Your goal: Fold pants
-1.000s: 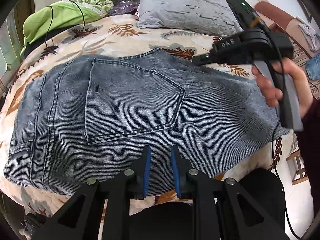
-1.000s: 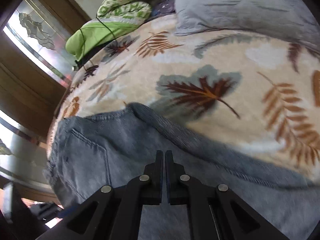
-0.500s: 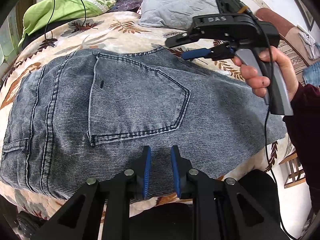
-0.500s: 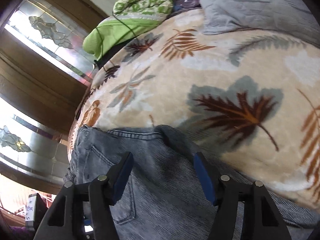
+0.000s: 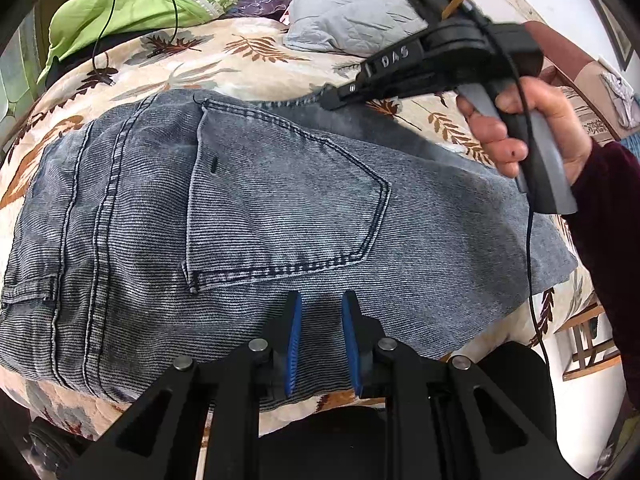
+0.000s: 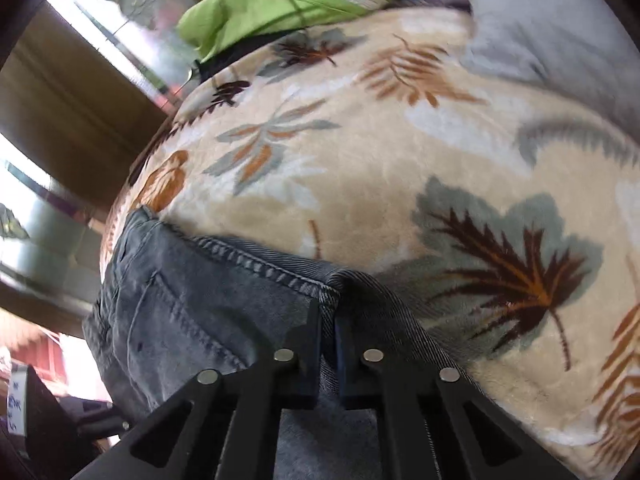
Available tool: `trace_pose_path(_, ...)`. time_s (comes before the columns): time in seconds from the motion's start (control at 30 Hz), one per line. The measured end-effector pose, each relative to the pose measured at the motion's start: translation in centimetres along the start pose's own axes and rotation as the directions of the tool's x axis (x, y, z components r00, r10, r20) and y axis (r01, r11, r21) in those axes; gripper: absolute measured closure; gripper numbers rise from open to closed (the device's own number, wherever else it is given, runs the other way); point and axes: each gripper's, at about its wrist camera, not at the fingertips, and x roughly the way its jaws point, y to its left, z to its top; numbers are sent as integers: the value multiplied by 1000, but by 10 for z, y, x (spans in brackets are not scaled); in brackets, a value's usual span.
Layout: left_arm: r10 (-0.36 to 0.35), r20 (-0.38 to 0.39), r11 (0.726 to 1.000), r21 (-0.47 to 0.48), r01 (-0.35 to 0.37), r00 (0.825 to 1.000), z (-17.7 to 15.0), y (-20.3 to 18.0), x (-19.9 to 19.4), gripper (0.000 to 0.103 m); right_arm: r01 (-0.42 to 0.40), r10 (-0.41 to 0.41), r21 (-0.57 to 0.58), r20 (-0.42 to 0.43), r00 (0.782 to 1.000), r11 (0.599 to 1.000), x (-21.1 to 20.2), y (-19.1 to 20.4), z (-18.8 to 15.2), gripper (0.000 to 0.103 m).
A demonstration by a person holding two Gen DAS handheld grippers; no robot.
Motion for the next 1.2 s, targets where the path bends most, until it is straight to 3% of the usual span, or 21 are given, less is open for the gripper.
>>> trace_pose_path(0.13,-15,-4,1000,-16,15,1000,1,2,0,83,72,-72,13,48,996,997,-9,7,11,99)
trace_pose_path(0.3,3,-6,1000,-25,-3,1000,-1,2,-3,83,125,-128,85,38,991,989,15,-5,11,99)
trace_pose_path(0.37,17,-8,1000,-14,-17,1000,-3,0,-5,83,68,-81,173,66,995,983,17,-18,4,98)
trace_pose_path(0.47,29,-5,1000,-10,-29,1000,-8,-1,-13,83,-39,-9,270,175,985,962,-9,-31,-8,96)
trace_pose_path(0.57,46,11,999,-15,-45,999,-10,1,-21,83,-17,-62,294,260,964,956,-49,-33,-27,95)
trace_pose_path(0.7,85,31,996,-5,-85,996,-10,-2,-25,83,11,-66,277,190,980,961,-70,-24,-64,95)
trace_pose_path(0.83,134,5,991,16,-134,991,-13,-8,-16,82,107,-138,304,83,987,947,-52,-25,-88,95)
trace_pose_path(0.9,153,-13,987,44,-152,988,-11,-11,-11,82,176,-201,336,39,979,925,-37,-41,-92,95)
trace_pose_path(0.97,153,-24,987,56,-151,988,-11,-13,-11,79,164,-209,373,83,974,913,-39,-51,-93,96)
trace_pose_path(1.07,151,-31,987,52,-149,988,-8,-17,-18,64,133,-223,403,185,957,905,-71,-45,-97,95)
trace_pose_path(1.13,190,19,980,59,-191,982,-5,-24,-31,53,102,-218,384,272,937,918,-103,-34,-112,95)
trace_pose_path(1.2,228,96,970,59,-234,969,-1,-30,-49,35,91,-224,377,327,918,922,-134,-27,-133,95)
